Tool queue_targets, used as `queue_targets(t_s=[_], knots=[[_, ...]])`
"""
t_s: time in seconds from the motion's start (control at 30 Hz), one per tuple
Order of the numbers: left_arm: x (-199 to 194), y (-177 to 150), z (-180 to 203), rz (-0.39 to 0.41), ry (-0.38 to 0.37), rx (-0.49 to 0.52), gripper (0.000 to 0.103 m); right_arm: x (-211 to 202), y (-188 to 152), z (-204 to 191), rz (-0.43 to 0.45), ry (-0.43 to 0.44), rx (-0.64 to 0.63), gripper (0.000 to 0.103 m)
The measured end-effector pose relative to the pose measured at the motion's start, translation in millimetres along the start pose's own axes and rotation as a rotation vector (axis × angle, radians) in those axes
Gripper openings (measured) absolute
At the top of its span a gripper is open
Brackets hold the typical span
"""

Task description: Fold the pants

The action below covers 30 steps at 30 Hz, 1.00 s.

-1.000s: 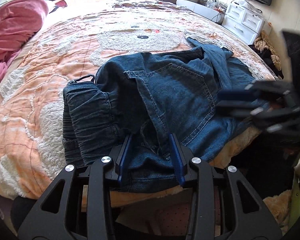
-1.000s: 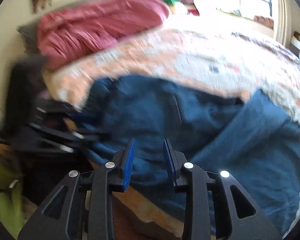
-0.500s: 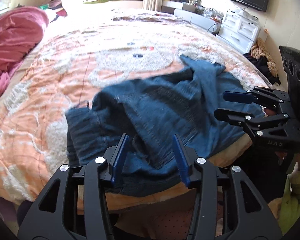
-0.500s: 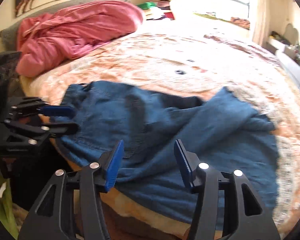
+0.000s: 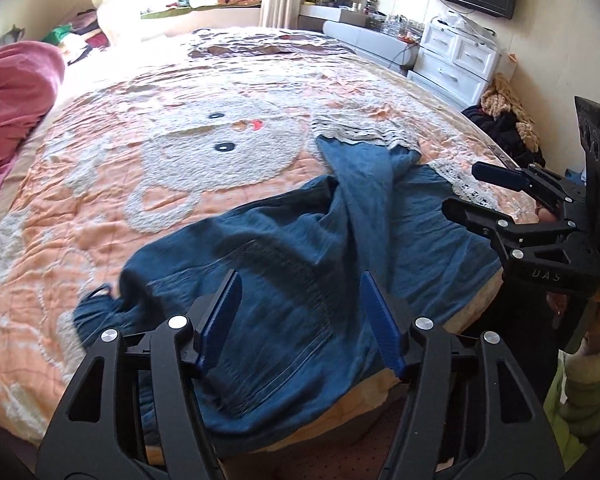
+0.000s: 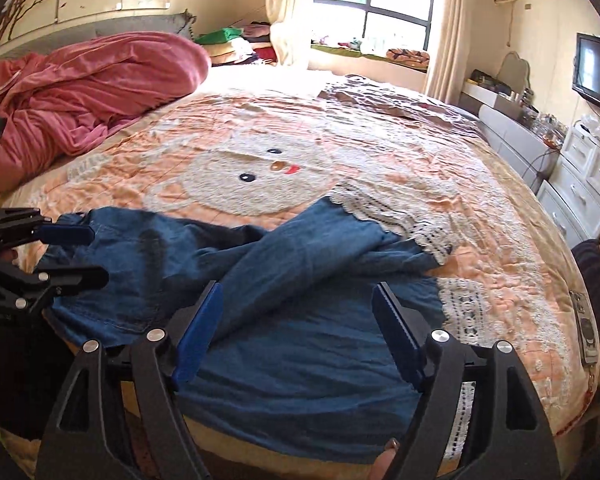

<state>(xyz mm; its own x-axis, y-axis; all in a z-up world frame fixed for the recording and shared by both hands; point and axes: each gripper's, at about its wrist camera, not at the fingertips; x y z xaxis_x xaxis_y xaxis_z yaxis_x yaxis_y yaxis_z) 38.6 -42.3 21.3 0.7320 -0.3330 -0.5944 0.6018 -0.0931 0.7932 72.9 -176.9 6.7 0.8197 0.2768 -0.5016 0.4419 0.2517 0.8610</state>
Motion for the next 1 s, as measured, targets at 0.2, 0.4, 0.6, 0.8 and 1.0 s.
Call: queue_targets(t_s=[0.2, 0.4, 0.6, 0.8, 1.0], knots=[[29, 10, 20, -0.028, -0.04, 0.019, 0.055, 16, 0, 34, -0.019, -0.036, 0.053, 0.081], [58, 16, 34, -0.058, -0.114, -0.009, 0.055, 46, 10, 80, -0.062, -0.035, 0.152, 0.086], [77, 8, 38, -0.095, -0.152, -0.042, 0.055, 82, 32, 93, -0.103, 0.009, 0.208, 0.087], [87, -2, 38, -0.128, -0.167, -0.064, 0.037, 139, 60, 73, -0.152, 0.015, 0.144, 0.088], [95, -7, 40, -0.147, -0.191, -0.065, 0.022, 209, 72, 62, -0.251, -0.01, 0.145, 0.088]])
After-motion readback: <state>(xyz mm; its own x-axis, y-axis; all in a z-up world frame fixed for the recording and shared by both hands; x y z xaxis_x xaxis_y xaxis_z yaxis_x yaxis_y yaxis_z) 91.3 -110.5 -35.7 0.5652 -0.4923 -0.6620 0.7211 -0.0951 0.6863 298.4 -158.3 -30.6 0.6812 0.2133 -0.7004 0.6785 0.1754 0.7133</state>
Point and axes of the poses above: each gripper's, at about its wrist camera, not at the fingertips, and x roughly the way its jaws point, z to its right, y to its top, and after that the axes turned 11 degrees about z, right-handed
